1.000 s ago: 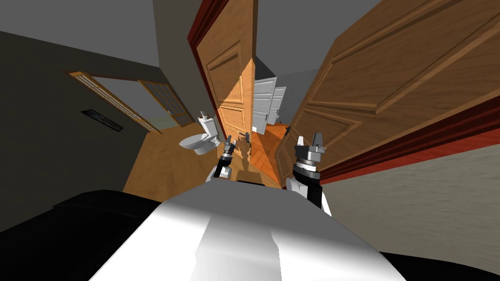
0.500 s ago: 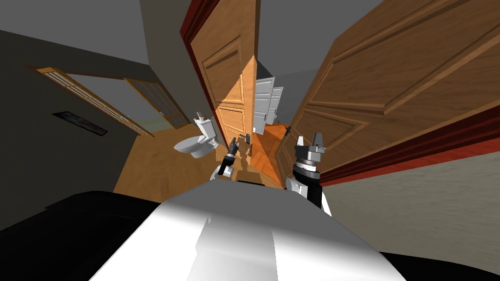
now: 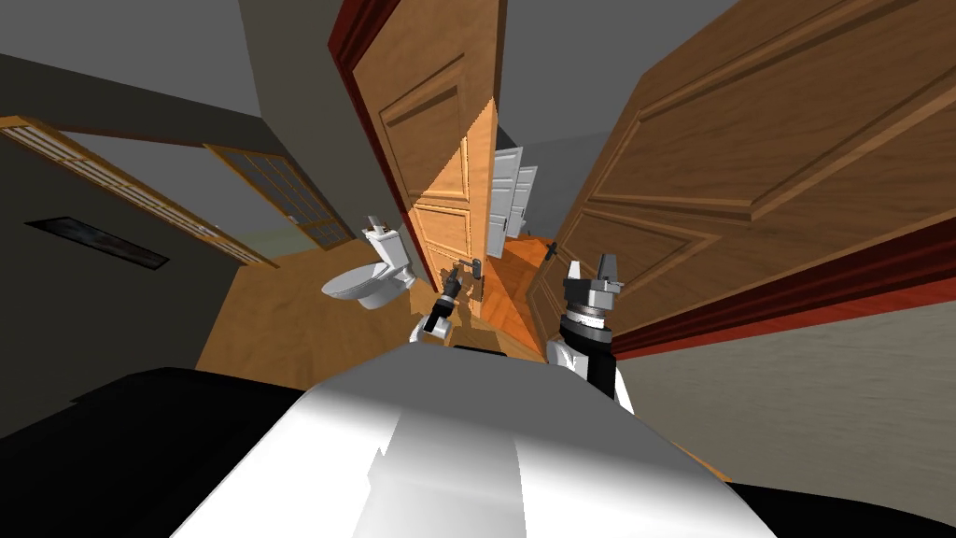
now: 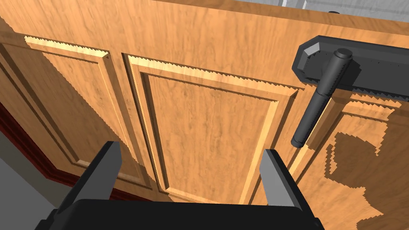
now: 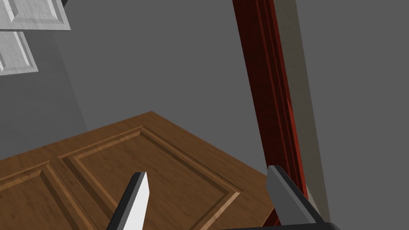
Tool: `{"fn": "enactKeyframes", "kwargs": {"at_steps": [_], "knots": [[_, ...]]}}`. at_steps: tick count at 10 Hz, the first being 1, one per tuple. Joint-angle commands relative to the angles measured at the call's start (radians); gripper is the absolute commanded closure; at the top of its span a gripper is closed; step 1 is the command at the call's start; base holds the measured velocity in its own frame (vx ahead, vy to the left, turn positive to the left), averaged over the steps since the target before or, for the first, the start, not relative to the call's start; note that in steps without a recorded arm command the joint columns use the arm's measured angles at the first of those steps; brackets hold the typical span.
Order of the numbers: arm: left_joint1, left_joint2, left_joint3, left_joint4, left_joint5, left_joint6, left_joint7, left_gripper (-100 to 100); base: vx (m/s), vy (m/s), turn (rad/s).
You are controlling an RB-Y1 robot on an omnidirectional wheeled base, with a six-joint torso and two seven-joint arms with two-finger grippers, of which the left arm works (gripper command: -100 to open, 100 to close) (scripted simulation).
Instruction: Push the door open
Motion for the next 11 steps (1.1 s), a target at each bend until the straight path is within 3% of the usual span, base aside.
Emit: {"fn": "enactKeyframes", "kwargs": {"at_steps": [1,10,11], "knots": [[-0.016,0.005,-0.009,0.037,-0.001,0.010,0.003,-100,0.067,0.122,-0.093],[-0.096,0.003,-0.054,0.204,-0.009,0.054,0.004,-100,0.045,0.101,-0.070],[-0.112,0.001,-0.063,0.239,-0.011,0.062,0.004,-100,0.068,0.152,-0.113]]}}
